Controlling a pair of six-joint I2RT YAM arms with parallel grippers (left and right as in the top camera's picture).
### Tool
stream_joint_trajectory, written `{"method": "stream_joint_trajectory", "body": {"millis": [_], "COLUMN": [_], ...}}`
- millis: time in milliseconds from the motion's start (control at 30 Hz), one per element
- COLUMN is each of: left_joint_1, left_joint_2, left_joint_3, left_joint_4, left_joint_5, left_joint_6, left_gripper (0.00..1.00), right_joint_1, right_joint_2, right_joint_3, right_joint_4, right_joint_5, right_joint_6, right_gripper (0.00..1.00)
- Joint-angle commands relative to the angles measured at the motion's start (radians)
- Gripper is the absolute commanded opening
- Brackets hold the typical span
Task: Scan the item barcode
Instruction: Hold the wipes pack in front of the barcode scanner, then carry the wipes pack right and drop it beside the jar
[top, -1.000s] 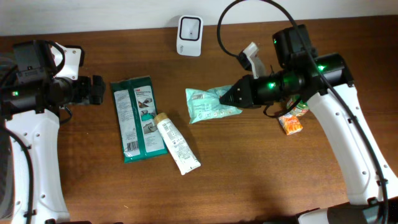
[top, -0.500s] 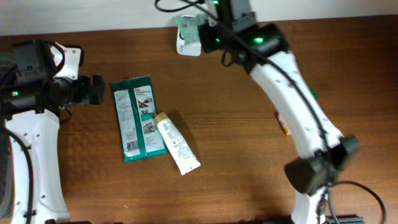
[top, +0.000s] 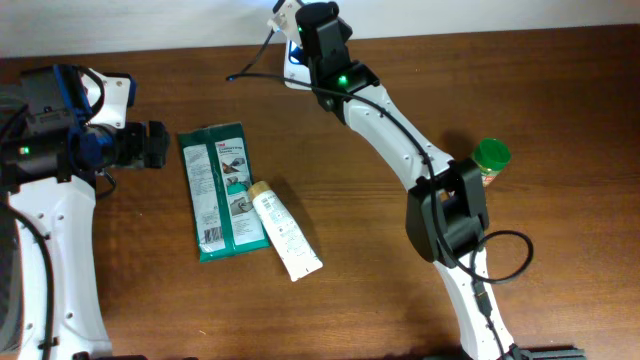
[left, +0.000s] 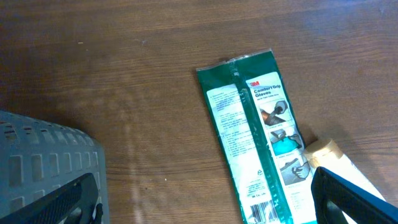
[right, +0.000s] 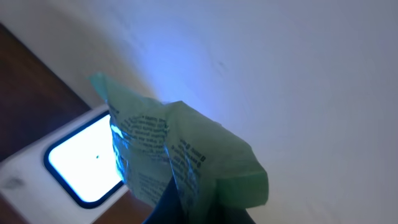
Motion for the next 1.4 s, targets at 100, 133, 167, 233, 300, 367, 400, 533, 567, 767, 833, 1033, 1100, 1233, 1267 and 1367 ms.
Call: {"method": "stream_joint_trajectory", "body": {"millis": [100,133,167,233,300,367,400,533,567,767,833,1033,1100,1233,1267,1367], "left_joint_1": [0.003,0.003,0.003,0.003,0.003,0.003,0.003,0.003,0.003,0.003,0.003,0.003,0.003,0.003,0.003,0.003], "left_joint_2": [-0.006,-0.006,-0.006,-0.006,-0.006,-0.006,-0.006,-0.006,-0.006,-0.006,-0.006,-0.006,-0.006,-0.006,-0.006,-0.006], "left_joint_3": [0.009,0.009,0.009,0.009,0.009,0.009,0.009,0.009,0.009,0.009,0.009,0.009,0.009,0.009,0.009,0.009], "left_joint_4": [0.001,0.001,0.001,0.001,0.001,0.001,0.001,0.001,0.001,0.001,0.001,0.001,0.001,0.002,0.001,0.001], "left_joint_5": [0.003,0.003,0.003,0.003,0.003,0.003,0.003,0.003,0.003,0.003,0.003,0.003,0.003,0.003,0.003,0.003], "left_joint_6": [0.016,0.016,0.016,0.016,0.016,0.016,0.016,0.016,0.016,0.016,0.016,0.016,0.016,0.016,0.016,0.016], "left_gripper": [0.99,0.99,0.99,0.99,0.99,0.99,0.99,0.99,0.99,0.99,0.99,0.99,0.99,0.99,0.99,0.99], "right_joint_1": [0.005,0.003,0.002,0.001,0.001,0.001,0.001,-0.005,-0.009,-0.038,-0.046,-0.051,-0.051,-0.051,-0.052,-0.057], "right_joint_2": [0.043,0.043,0.044,0.044,0.044,0.044,0.044,0.044,0.044,0.044,0.044,0.044,0.044,0.007,-0.020,-0.111], "right_joint_3": [0.017,0.017,0.017,0.017,0.017,0.016,0.016,0.016,0.016,0.013,0.010,0.008,0.008,0.008,0.008,0.008], "right_joint_4": [0.076,0.086,0.093,0.102,0.103,0.102,0.101,0.100,0.100,0.090,0.073,0.060,0.054,0.044,0.016,-0.088], "right_joint_5": [0.073,0.073,0.073,0.072,0.072,0.072,0.072,0.072,0.069,0.026,-0.003,-0.026,-0.028,-0.051,-0.099,-0.189], "right_joint_6": [-0.171,-0.171,-0.171,-0.171,-0.171,-0.171,-0.171,-0.171,-0.171,-0.171,-0.167,-0.165,-0.109,0.060,0.107,0.248], "right_gripper": [0.04,0.04,0.04,0.04,0.04,0.04,0.04,0.04,0.04,0.04,0.04,0.04,0.04,0.04,0.04,0.04]}}
